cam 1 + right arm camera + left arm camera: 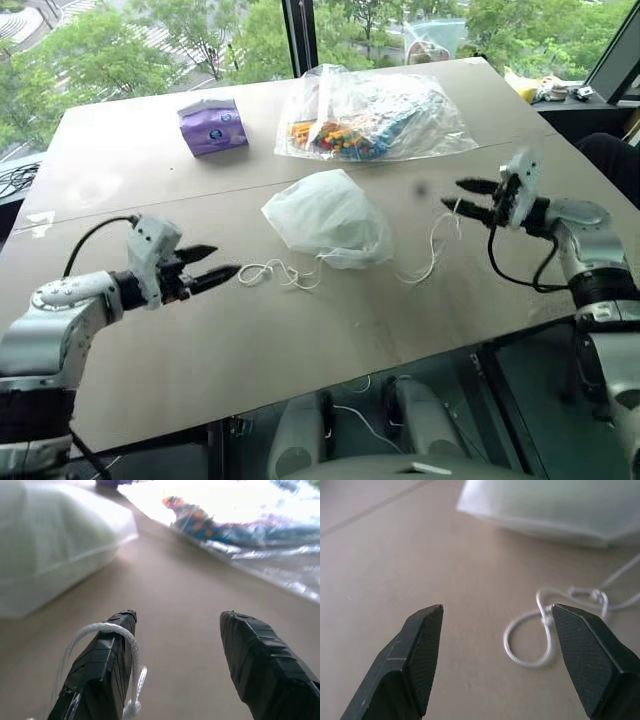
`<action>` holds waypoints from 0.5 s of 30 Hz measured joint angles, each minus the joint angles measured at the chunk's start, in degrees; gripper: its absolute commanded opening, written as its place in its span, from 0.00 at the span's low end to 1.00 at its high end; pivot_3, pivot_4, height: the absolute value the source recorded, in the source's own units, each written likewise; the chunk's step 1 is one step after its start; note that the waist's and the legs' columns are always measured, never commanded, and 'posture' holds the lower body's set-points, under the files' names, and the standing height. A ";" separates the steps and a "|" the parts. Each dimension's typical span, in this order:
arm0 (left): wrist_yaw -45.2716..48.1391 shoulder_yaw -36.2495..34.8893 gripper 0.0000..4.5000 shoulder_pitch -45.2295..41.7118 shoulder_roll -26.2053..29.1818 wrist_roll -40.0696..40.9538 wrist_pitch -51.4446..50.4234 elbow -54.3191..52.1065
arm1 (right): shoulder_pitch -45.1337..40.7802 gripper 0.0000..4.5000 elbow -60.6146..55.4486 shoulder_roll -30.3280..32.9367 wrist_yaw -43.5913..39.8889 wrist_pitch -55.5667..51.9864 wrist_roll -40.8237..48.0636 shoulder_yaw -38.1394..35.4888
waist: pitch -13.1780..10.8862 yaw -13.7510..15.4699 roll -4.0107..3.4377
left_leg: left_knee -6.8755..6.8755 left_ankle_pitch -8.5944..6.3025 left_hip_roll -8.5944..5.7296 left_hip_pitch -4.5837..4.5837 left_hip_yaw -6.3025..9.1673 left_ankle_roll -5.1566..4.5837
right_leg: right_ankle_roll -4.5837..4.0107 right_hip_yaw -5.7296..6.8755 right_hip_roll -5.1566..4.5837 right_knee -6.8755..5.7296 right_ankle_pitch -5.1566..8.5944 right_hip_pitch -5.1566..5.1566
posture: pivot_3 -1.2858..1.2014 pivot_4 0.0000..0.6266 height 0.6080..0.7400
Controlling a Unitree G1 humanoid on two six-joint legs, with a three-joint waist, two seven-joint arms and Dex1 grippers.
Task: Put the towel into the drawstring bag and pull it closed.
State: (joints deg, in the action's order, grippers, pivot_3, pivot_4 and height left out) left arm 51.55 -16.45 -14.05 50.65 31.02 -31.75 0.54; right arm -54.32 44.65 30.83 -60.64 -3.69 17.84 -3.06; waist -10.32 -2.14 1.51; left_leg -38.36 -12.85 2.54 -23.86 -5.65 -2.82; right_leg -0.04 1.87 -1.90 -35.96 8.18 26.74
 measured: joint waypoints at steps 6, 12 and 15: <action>0.67 1.17 0.79 5.40 -0.52 -3.55 3.78 0.88 | 7.13 0.63 3.13 8.10 -11.36 10.27 -12.12 11.21 | 0.43 1.03 0.23 | 0.18 -0.38 -0.01 -0.10 -0.22 -0.11 | 0.00 -0.11 -0.16 0.10 0.44 0.09 | 0.52 0.24 1.00; 0.56 1.12 0.79 9.87 -0.75 -5.12 4.99 -3.03 | 6.12 0.63 0.59 8.33 -17.64 6.06 -9.96 9.55 | 0.32 0.20 0.06 | -0.01 -0.38 -0.05 -0.80 -0.35 -0.14 | 0.26 -0.26 -0.12 -0.03 0.24 0.80 | 0.52 0.24 1.00; 0.58 1.08 0.79 12.14 -1.56 -6.63 7.43 -3.12 | 5.68 0.63 -0.02 8.03 -18.55 2.45 -7.49 6.94 | 0.34 0.31 0.11 | -0.02 -0.38 -0.03 -0.76 -0.28 -0.16 | 0.15 -0.17 -0.11 -0.02 0.45 0.76 | 0.52 0.24 1.00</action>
State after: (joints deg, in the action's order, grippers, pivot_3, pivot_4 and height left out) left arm 52.13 -15.38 -1.91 49.09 24.39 -24.32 -2.58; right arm -48.64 44.63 38.86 -79.18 -1.24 10.36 3.88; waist -9.98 -1.83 1.62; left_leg -38.38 -13.24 2.52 -24.62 -5.93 -2.97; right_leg 0.11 1.70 -2.00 -35.98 8.62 27.50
